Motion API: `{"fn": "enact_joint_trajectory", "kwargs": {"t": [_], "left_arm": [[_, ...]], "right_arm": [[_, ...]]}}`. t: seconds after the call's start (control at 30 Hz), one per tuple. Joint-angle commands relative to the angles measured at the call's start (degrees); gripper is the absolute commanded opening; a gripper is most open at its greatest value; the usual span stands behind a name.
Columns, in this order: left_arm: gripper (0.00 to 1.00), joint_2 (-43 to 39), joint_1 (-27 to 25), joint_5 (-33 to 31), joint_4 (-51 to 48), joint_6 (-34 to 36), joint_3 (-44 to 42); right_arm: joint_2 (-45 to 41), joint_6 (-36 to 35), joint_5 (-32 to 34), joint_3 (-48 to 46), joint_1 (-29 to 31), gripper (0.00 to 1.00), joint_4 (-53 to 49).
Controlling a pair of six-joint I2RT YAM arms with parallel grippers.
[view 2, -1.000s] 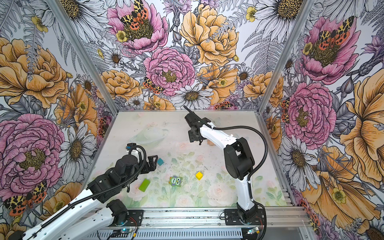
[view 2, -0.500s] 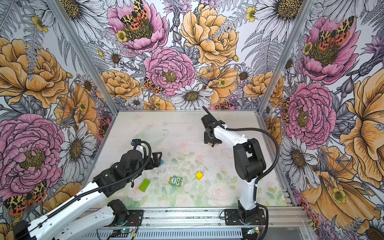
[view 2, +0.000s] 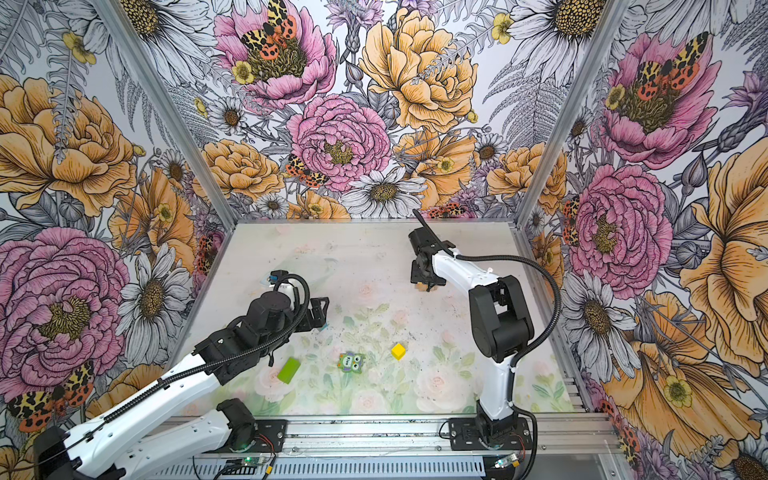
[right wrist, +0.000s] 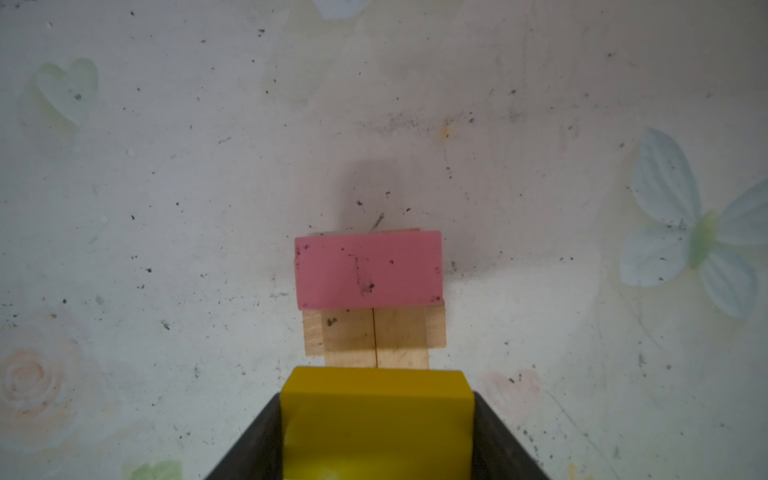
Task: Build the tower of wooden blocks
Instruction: 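Lower the yellow block onto the pink block and open the right gripper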
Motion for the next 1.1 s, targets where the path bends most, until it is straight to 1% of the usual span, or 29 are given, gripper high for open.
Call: {"fn": "enact_joint_trajectory", "kwargs": {"t": [0.0, 0.57, 1.07], "left_arm": [[0.99, 0.5, -0.4, 1.0, 1.3, 1.3, 1.5], [0.99, 2.8, -0.2, 1.3, 1.7, 2.3, 2.5], [0.99, 2.8, 0.3, 1.6, 1.7, 2.5, 2.3]], "right_arm": [[1.3, 0.6, -0.9, 0.6, -0.8, 0.57, 1.6], [4.9, 0.4, -2.1, 2.4, -1.8, 0.58, 2.1], [6.8, 0.3, -3.0, 4.2, -2.0, 0.6, 2.0]]}}
